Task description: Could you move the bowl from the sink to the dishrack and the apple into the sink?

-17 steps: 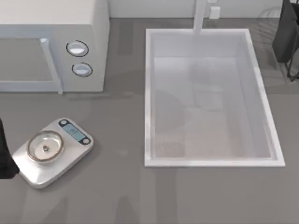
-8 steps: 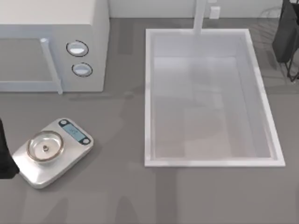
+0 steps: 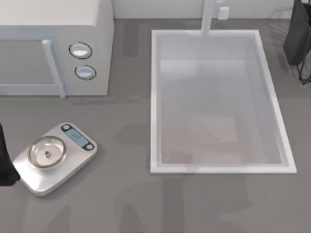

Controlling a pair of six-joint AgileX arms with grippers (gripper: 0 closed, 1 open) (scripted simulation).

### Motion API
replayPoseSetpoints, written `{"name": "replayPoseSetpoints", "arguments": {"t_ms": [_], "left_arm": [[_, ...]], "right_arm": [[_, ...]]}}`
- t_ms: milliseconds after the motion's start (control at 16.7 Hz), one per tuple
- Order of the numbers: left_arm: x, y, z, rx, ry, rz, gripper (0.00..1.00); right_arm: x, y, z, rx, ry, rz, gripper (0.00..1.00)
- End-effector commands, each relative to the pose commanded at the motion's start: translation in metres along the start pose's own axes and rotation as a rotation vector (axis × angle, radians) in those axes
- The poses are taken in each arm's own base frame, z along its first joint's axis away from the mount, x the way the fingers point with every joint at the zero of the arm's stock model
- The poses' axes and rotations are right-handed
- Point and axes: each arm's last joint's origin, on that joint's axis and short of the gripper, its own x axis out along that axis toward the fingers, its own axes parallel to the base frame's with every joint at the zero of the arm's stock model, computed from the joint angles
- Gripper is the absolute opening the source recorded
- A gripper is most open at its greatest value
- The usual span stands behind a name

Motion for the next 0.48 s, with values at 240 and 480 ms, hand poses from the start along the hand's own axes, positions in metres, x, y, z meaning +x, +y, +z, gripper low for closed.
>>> {"name": "replayPoseSetpoints", "arguments": {"t_ms": [240, 480], "left_arm": [[0.000, 0.000, 0.000, 0.000, 0.000, 0.000, 1.00], [0.000, 0.000, 0.000, 0.000, 0.000, 0.000, 1.00]], "right_arm": [[0.031, 0.001, -0.065, -0.009, -0.024, 0.001, 0.00], [0.042, 0.010, -0.119, -0.004, -0.015, 0.002, 0.00]]}}
